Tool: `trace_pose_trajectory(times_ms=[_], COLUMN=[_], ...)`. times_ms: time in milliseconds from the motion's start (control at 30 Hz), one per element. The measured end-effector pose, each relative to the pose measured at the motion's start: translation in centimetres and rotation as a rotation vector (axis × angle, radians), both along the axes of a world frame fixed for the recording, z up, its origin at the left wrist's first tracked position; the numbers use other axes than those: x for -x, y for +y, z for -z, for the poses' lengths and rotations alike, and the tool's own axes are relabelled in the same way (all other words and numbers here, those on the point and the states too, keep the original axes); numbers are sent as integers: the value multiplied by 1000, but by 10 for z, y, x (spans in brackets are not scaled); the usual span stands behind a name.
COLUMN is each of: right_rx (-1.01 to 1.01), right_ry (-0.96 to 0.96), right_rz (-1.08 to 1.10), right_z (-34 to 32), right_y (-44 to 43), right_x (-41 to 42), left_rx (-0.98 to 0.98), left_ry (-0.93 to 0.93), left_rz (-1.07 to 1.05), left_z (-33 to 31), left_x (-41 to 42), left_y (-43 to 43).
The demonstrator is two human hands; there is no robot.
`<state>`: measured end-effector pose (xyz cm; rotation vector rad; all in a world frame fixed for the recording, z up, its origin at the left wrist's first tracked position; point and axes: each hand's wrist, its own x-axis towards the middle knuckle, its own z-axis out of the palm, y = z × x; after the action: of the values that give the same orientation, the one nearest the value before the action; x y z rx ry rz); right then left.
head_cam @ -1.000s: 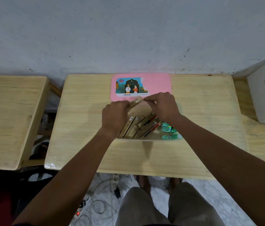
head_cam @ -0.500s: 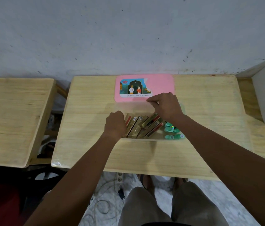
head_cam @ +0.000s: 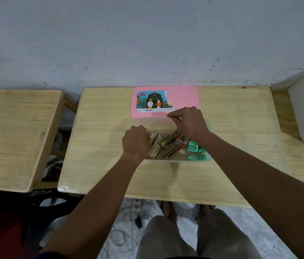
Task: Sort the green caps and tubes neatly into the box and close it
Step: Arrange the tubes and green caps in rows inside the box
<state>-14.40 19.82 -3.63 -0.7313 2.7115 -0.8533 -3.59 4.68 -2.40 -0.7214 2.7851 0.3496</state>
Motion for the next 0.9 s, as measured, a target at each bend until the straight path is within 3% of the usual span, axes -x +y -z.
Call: trace_pose_trajectory(times_ms=[567,900], right_rx=[5,-4], right_ry=[28,17], right_rz=[-11,0], right_z=[0,1], right_y=[0,-1], right_x=[0,1], left_rx=[53,-28], left_ry=[6,38], left_rz=[0,-23], left_z=[3,11], left_x=[4,0], left_y=[2,7])
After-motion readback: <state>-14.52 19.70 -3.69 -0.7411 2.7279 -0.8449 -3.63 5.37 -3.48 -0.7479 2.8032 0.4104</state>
